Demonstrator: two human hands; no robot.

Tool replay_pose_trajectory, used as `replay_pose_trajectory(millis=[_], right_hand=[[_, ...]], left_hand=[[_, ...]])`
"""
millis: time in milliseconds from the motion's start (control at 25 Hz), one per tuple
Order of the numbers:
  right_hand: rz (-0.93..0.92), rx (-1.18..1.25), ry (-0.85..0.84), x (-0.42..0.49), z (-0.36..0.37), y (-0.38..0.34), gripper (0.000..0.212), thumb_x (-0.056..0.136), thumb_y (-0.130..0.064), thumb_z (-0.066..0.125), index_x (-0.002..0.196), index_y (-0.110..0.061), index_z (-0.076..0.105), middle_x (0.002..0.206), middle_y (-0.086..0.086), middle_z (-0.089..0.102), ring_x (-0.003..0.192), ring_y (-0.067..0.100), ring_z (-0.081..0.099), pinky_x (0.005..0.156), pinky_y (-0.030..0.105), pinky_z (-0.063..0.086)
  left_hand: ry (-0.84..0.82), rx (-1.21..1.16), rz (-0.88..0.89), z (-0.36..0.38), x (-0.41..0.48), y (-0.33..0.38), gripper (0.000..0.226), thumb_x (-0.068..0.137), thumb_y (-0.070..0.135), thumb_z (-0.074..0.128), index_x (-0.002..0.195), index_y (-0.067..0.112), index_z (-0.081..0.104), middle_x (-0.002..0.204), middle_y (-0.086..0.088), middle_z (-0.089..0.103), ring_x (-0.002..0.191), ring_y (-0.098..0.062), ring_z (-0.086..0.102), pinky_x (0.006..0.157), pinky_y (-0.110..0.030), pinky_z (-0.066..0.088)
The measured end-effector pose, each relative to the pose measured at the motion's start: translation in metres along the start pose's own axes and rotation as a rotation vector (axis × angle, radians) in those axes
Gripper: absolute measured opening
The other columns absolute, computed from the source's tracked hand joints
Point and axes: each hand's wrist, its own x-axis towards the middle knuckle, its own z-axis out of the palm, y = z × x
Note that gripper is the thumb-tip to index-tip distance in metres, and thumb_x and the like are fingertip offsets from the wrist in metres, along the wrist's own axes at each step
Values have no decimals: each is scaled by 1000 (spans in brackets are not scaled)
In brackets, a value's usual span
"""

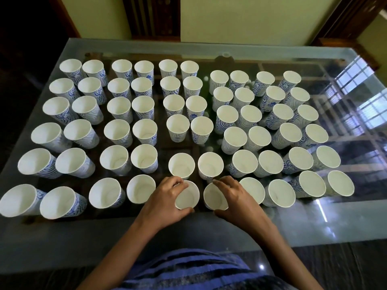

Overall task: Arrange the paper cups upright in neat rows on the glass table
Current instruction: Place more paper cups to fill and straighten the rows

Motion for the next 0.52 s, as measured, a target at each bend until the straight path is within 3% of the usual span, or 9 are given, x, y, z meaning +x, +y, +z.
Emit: replay_pose_trajectory(millis=[280,520], right_hand=[[-7,147,103,7,-15,-3,74,71,-33,77,136,-17,44,133,4,45,119,21,48,92,34,46],[-9,171,208,68,-36,-5,59,78,-25,73,130,-9,51,130,11,50,113,26,53,91,30,43]], left_hand=[[34,-27,-15,-9,6,-3,59,62,35,81,115,15,63,114,-3,58,107,-17,52,87,-20,39],[121,-38,-106,-27,52,-17,48,70,30,78,111,9,65,112,-8,61,106,-22,56,89,-25,40]])
